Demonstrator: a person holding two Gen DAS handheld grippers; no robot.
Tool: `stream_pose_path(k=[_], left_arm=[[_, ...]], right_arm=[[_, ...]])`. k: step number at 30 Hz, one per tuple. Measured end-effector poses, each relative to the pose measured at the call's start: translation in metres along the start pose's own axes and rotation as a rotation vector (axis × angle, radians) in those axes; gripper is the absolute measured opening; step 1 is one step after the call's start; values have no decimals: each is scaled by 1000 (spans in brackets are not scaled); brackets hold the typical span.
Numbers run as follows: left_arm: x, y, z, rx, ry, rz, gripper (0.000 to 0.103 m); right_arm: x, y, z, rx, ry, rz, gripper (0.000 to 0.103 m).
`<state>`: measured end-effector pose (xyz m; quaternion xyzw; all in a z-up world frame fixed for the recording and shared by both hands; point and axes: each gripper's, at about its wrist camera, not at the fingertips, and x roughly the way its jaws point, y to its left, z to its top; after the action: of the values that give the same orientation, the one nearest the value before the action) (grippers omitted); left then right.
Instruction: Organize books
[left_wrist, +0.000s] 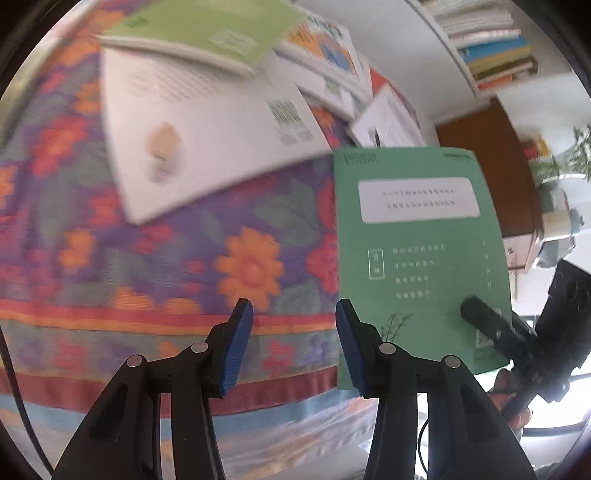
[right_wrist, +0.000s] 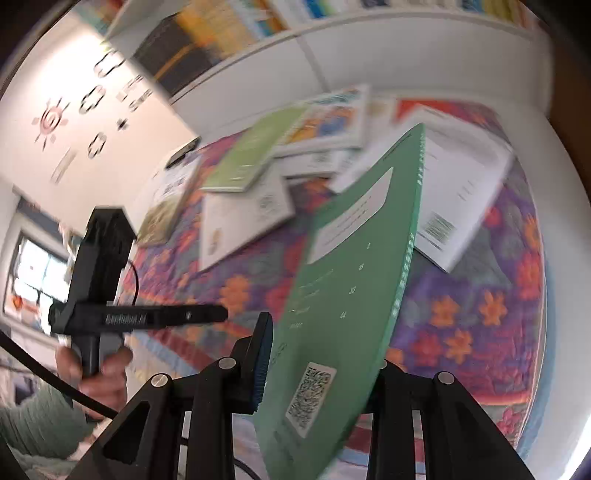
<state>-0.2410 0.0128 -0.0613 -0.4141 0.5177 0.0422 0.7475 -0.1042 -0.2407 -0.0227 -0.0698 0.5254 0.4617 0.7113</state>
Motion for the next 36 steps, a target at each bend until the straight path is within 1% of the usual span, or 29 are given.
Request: stream_pose_path(k=[3, 5, 6, 7, 8, 9, 10, 11, 12, 14, 16, 17, 19, 20, 22, 23, 25, 26, 27, 28, 29, 30, 32, 34, 35, 36], left_arm=[[-33, 22, 0, -13, -60, -3, 43], [-62, 46, -1, -42, -115, -1, 43], [-65, 48, 4, -59, -137, 3, 43], [-75, 58, 4, -83, -162, 5, 43], [-86, 70, 6, -110, -187, 8, 43], [-89, 78, 8, -136, -212, 17, 43], [-99, 92, 7, -161, -240, 29, 43], [-101, 99, 9, -172, -253, 41, 43], [-103, 104, 10, -177, -259, 52, 43], [-103, 117, 11, -181, -242, 41, 43], [-92, 117, 9, -166, -208, 26, 43], [-83, 115, 9, -150, -178, 20, 43], [-62, 104, 11, -107, -125, 5, 43], [-56, 100, 11, -88, -121, 16, 43], [-40, 89, 17, -46, -126, 78, 43], [-33, 88, 20, -28, -118, 97, 43], [-16, 82, 28, 18, -93, 126, 42], [-11, 82, 29, 36, -72, 120, 42], [-4, 79, 29, 54, -40, 98, 42], [3, 76, 27, 68, -14, 79, 42], [5, 73, 24, 89, -16, 78, 42], [4, 71, 22, 102, -12, 75, 42], [-1, 76, 22, 56, -8, 29, 42], [-15, 83, 23, -16, -17, -88, 42], [-24, 85, 25, -40, -24, -171, 42], [-31, 85, 26, -49, -27, -235, 42]], right_arm=[[0, 33, 3, -57, -9, 41, 32], [6, 65, 7, -93, -14, 66, 35], [13, 83, 9, -115, -6, 93, 37], [16, 92, 8, -123, 3, 119, 38], [24, 102, 7, -125, 26, 162, 40], [37, 113, 6, -120, 63, 202, 40], [50, 124, 4, -121, 103, 233, 40], [60, 135, -2, -133, 135, 262, 40], [64, 141, -6, -145, 149, 261, 40], [73, 144, -13, -150, 171, 230, 40], [84, 129, -18, -92, 187, 193, 40], [89, 118, -19, -49, 190, 167, 40], [100, 90, -21, 54, 187, 78, 40], [104, 75, -21, 111, 178, 29, 40], [112, 47, -23, 229, 149, -85, 40], [113, 41, -23, 263, 142, -106, 40], [114, 28, -26, 331, 121, -88, 40], [115, 25, -31, 371, 120, -71, 40], [116, 24, -39, 416, 109, -29, 40], [112, 24, -45, 433, 99, -4, 40], [114, 26, -52, 459, 94, 41, 40], [116, 29, -57, 470, 94, 57, 40], [113, 34, -61, 478, 73, 48, 40], [114, 33, -60, 492, 65, 41, 40], [115, 30, -61, 509, 61, 52, 40], [113, 27, -63, 535, 51, 72, 40]])
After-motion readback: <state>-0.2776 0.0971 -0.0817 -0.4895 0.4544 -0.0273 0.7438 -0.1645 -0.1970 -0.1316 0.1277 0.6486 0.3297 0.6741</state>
